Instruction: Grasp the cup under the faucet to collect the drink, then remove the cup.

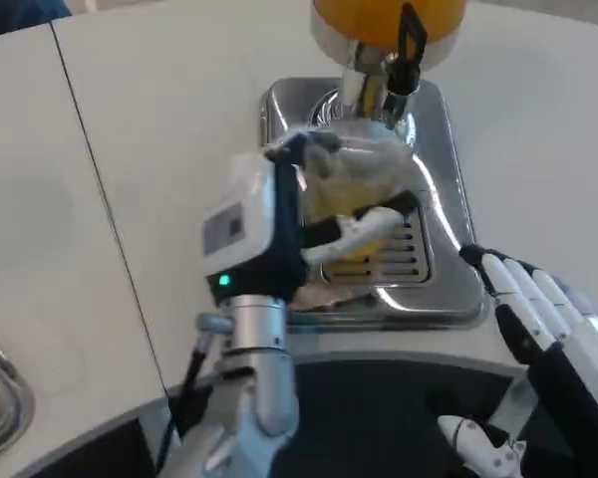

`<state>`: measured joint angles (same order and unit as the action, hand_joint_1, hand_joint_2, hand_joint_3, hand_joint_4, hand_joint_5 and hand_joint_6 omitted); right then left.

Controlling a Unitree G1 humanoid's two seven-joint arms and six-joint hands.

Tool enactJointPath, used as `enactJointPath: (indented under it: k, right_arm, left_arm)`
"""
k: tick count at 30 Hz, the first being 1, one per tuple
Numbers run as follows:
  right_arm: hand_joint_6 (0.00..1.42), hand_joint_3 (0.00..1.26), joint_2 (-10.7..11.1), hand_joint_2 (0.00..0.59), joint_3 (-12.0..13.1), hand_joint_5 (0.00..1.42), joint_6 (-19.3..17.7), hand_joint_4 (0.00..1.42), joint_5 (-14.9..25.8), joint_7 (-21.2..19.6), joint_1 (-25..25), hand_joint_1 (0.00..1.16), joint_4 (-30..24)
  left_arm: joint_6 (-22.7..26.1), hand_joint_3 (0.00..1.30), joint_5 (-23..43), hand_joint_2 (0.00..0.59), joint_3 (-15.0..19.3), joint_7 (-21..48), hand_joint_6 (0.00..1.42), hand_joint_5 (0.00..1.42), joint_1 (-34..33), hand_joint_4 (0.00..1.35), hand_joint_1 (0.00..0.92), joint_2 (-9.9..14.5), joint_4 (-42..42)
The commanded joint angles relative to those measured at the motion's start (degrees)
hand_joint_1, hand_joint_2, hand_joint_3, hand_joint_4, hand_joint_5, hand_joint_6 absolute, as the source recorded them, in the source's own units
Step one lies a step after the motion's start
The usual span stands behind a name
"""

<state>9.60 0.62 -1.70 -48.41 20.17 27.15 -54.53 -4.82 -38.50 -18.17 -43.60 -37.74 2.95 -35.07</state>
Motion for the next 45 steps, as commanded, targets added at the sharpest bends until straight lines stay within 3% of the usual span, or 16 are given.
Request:
enactJointPath:
  k: [1, 7, 14, 22, 29, 39, 45]
  right_arm:
    - [0.00, 0.00, 0.44, 0.436, -0.56, 0.00, -0.41, 0.00, -0.35, -0.36, 0.28, 0.35, 0.55]
    - [0.00, 0.00, 0.51, 0.437, -1.57, 0.00, -0.61, 0.00, -0.24, -0.69, -0.57, 0.35, 1.48]
    - [0.00, 0.00, 0.67, 0.437, -2.36, 0.00, -0.96, 0.00, -0.27, -1.10, -0.89, 0.35, 2.20]
    - [0.00, 0.00, 1.13, 0.437, -2.82, 0.00, -1.06, 0.00, -0.22, -1.22, -2.62, 0.35, 3.17]
    - [0.00, 0.00, 1.55, 0.437, -2.73, 0.00, -0.95, 0.00, -0.20, -1.27, -3.32, 0.35, 2.81]
    - [0.00, 0.00, 2.81, 0.439, -1.75, 0.00, -1.96, 0.00, -0.27, -2.08, -4.10, 0.35, 2.55]
    - [0.00, 0.00, 4.40, 0.510, -0.24, 0.00, -3.82, 0.00, -3.24, -2.67, -3.90, 0.32, 2.01]
  left_arm:
    - [-2.08, 1.08, -0.27, 0.000, 0.45, 0.18, 1.42, 1.36, 1.54, 1.14, 0.739, 2.33, 3.33]
    - [-2.76, 1.08, -1.11, 0.000, 0.95, -0.15, 1.42, 1.35, 4.12, 1.14, 0.751, 6.07, 5.18]
    - [-3.64, 1.08, 0.02, 0.000, 4.12, 0.54, 1.42, 1.34, 6.39, 1.14, 0.756, 10.68, 8.06]
    - [-5.07, 1.09, 1.07, 0.000, 8.08, 3.38, 1.42, 1.34, 13.92, 1.13, 0.777, 16.08, 16.56]
    - [-6.23, 1.09, 2.68, 0.000, 11.83, 7.25, 1.42, 1.34, 21.27, 1.13, 0.783, 18.30, 25.65]
    - [-8.42, 1.08, 5.65, 0.000, 17.98, 14.36, 1.42, 1.34, 33.36, 1.13, 0.784, 19.54, 39.99]
    - [-12.03, 1.08, 7.00, 0.000, 21.32, 18.21, 1.42, 1.34, 39.86, 1.13, 0.785, 20.15, 47.15]
